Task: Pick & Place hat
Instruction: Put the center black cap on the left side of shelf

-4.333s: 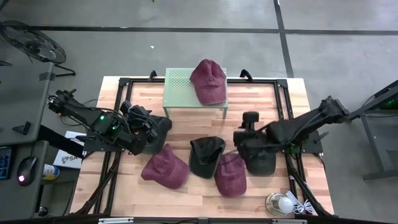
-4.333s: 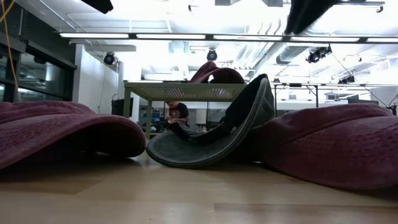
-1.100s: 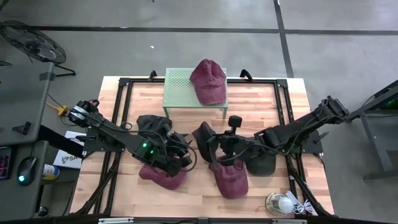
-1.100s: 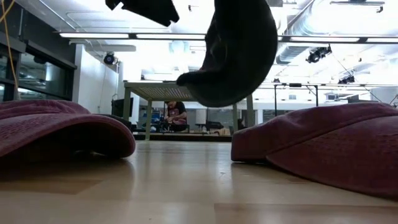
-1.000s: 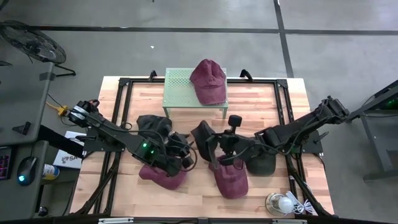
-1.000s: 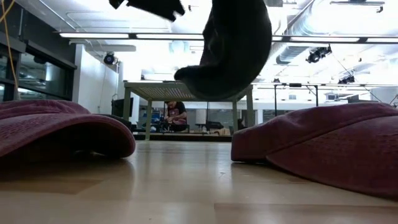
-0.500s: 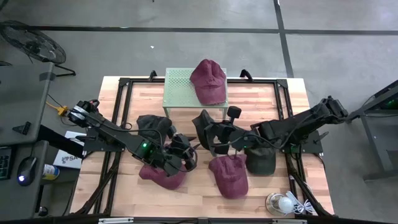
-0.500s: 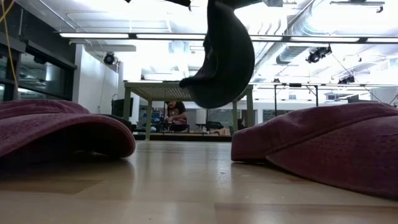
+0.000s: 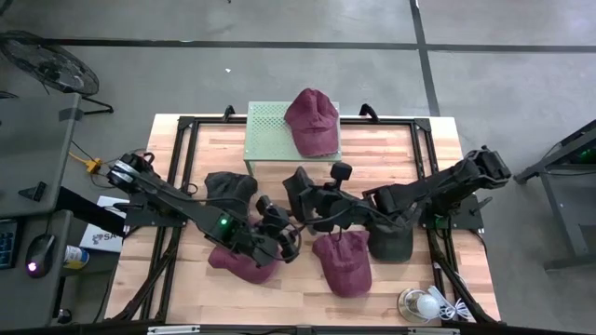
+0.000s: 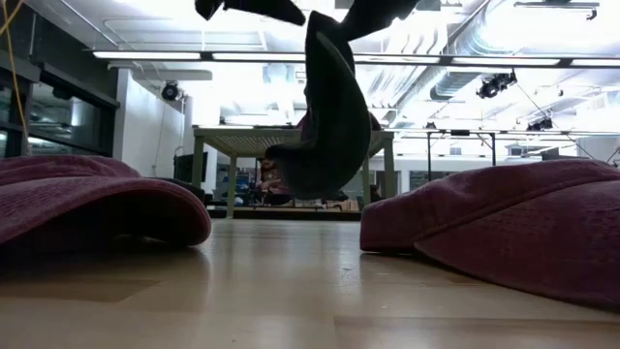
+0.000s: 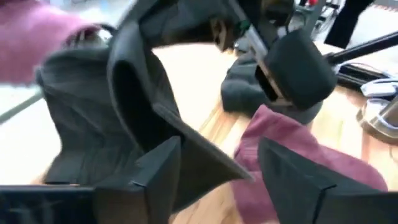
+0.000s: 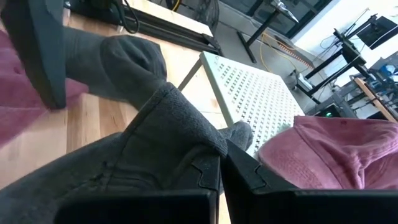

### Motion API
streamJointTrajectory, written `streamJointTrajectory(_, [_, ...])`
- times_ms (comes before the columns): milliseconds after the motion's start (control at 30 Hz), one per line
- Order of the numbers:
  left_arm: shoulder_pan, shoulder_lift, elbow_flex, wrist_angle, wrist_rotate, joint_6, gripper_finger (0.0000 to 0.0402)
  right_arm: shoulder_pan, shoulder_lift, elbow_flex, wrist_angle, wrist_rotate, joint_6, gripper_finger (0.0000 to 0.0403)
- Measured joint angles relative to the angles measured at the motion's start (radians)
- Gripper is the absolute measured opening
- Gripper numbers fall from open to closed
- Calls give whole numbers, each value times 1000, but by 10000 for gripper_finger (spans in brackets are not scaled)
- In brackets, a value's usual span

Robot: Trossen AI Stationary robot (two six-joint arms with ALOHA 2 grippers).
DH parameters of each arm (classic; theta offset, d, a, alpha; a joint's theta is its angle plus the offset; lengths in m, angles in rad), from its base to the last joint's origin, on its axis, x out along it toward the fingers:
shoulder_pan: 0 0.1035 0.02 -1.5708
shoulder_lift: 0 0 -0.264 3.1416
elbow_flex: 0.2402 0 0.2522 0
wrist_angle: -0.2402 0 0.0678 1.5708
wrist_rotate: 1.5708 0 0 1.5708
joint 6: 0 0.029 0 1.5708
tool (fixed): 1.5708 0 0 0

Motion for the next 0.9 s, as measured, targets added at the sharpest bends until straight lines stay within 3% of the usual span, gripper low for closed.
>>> streamJointTrajectory(200, [21,38,-2,-9,0,-107,261,0,0,0,12,6,-11,0])
streamJointTrajectory(667, [84,52,-1,16,48,-171,264,0,0,0,52,-37,-16,0])
streamJointTrajectory(767, [86,62,0,20,73,-171,251,2,0,0,54,-37,-16,0])
streamJointTrajectory(900, [86,65,-2,11,77,-171,205,7,0,0,60,-43,-17,0])
